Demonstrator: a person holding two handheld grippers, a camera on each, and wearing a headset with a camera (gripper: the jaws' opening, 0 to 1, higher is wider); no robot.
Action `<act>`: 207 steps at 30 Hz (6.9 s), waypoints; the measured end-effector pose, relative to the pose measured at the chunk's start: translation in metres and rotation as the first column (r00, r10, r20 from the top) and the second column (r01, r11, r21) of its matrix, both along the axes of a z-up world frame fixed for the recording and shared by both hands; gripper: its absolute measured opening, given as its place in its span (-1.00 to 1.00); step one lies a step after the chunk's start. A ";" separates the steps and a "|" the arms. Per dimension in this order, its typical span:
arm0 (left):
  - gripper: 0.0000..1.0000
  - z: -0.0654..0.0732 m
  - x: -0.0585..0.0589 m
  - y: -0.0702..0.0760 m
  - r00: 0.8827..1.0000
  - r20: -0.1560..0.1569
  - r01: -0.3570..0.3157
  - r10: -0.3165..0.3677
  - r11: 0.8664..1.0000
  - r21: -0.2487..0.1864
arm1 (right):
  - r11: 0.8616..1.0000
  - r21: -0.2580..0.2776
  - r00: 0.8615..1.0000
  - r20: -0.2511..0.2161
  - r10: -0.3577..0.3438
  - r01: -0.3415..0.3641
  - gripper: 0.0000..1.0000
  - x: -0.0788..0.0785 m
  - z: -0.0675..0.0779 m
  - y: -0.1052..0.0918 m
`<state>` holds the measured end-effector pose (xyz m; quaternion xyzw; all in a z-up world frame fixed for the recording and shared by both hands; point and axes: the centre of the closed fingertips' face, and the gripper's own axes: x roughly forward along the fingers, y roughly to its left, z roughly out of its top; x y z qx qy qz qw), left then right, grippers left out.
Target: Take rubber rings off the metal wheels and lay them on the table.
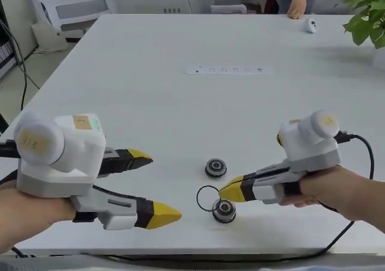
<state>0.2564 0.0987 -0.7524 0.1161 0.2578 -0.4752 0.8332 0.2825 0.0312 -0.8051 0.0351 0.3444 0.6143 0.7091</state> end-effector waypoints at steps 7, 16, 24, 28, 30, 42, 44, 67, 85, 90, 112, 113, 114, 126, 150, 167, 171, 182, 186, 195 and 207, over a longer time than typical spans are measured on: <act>0.42 0.001 -0.002 0.006 1.000 0.004 -0.015 0.015 1.000 -0.001 | 1.000 0.023 1.000 0.005 0.003 -0.003 -1.00 0.003 0.007 0.014; 0.43 0.001 -0.005 0.014 0.999 -0.001 -0.034 0.034 0.999 -0.001 | 1.000 0.019 1.000 0.006 0.007 -0.007 -1.00 0.004 0.005 0.025; 0.42 0.004 -0.003 0.021 0.999 0.004 -0.048 0.048 0.999 0.001 | 1.000 0.010 1.000 0.017 -0.004 0.004 -1.00 0.011 0.003 0.032; 0.43 0.005 -0.002 0.022 0.999 0.007 -0.052 0.052 0.999 -0.001 | 1.000 0.008 1.000 0.017 -0.002 0.002 -1.00 0.012 0.001 0.036; 0.43 0.005 -0.002 0.023 0.998 0.008 -0.055 0.055 0.998 -0.002 | 1.000 0.006 1.000 0.018 -0.001 0.000 -1.00 0.012 0.000 0.038; 0.42 0.004 -0.001 0.027 0.998 0.006 -0.068 0.068 0.998 -0.001 | 0.999 -0.027 1.000 0.016 0.019 -0.019 -1.00 0.009 -0.014 0.051; 0.42 0.004 -0.002 0.028 0.998 0.004 -0.070 0.070 0.998 0.001 | 0.999 -0.049 1.000 0.022 0.017 -0.016 -1.00 0.008 -0.019 0.052; 0.41 0.007 -0.005 0.027 0.997 0.013 -0.072 0.072 0.997 0.000 | 0.991 -0.136 0.997 0.082 -0.004 0.015 -0.85 0.009 -0.037 0.046; 0.41 0.007 -0.008 0.022 0.998 0.012 -0.060 0.060 0.998 0.008 | 0.993 -0.103 0.988 0.146 -0.046 0.061 -0.37 0.018 -0.016 0.034; 0.41 0.009 -0.004 0.018 0.998 0.015 -0.058 0.058 0.998 0.006 | 0.994 -0.073 0.985 0.158 -0.073 0.085 -0.28 0.021 -0.005 0.027; 0.42 0.013 0.006 -0.008 1.000 0.015 0.007 -0.007 1.000 0.023 | 0.987 0.005 0.966 0.208 -0.156 0.158 -0.17 0.030 0.029 -0.009; 0.42 0.013 0.007 -0.009 1.000 0.016 0.008 -0.008 1.000 0.024 | 0.987 0.005 0.965 0.209 -0.156 0.159 -0.17 0.030 0.029 -0.010; 0.42 0.013 0.008 -0.010 1.000 0.016 0.012 -0.012 1.000 0.027 | 0.987 0.009 0.965 0.211 -0.158 0.160 -0.17 0.031 0.030 -0.011; 0.41 0.007 0.020 -0.026 0.999 0.012 0.042 -0.043 0.998 0.042 | 0.991 -0.017 0.955 0.271 -0.124 0.134 -0.17 0.033 0.028 -0.030; 0.35 -0.014 0.041 -0.046 0.995 -0.009 0.099 -0.098 0.993 0.071 | 0.992 -0.039 0.957 0.269 -0.108 0.123 -0.16 0.039 0.006 -0.046; 0.19 -0.035 0.039 -0.063 0.985 -0.008 0.173 -0.173 0.980 0.103 | 0.996 -0.054 0.961 0.272 -0.050 0.067 -0.19 0.029 -0.008 -0.044; 0.15 -0.043 0.036 -0.064 0.981 -0.016 0.193 -0.193 0.973 0.128 | 0.997 -0.059 0.963 0.269 -0.033 0.051 -0.21 0.025 -0.011 -0.043; 0.08 -0.053 0.036 -0.074 0.976 -0.039 0.218 -0.215 0.966 0.141 | 0.997 -0.077 0.964 0.266 0.010 0.011 -0.29 0.018 -0.020 -0.042; 0.05 -0.057 0.036 -0.075 0.974 -0.048 0.225 -0.220 0.963 0.150 | 0.996 -0.084 0.965 0.262 0.027 -0.005 -0.32 0.015 -0.024 -0.043; -0.04 -0.067 0.033 -0.080 0.970 -0.071 0.240 -0.231 0.958 0.160 | 0.993 -0.107 0.964 0.255 0.074 -0.048 -0.36 0.005 -0.035 -0.042; -0.15 -0.079 0.029 -0.087 0.964 -0.100 0.261 -0.247 0.950 0.171 | 0.988 -0.130 0.956 0.271 0.114 -0.081 -0.49 0.001 -0.045 -0.042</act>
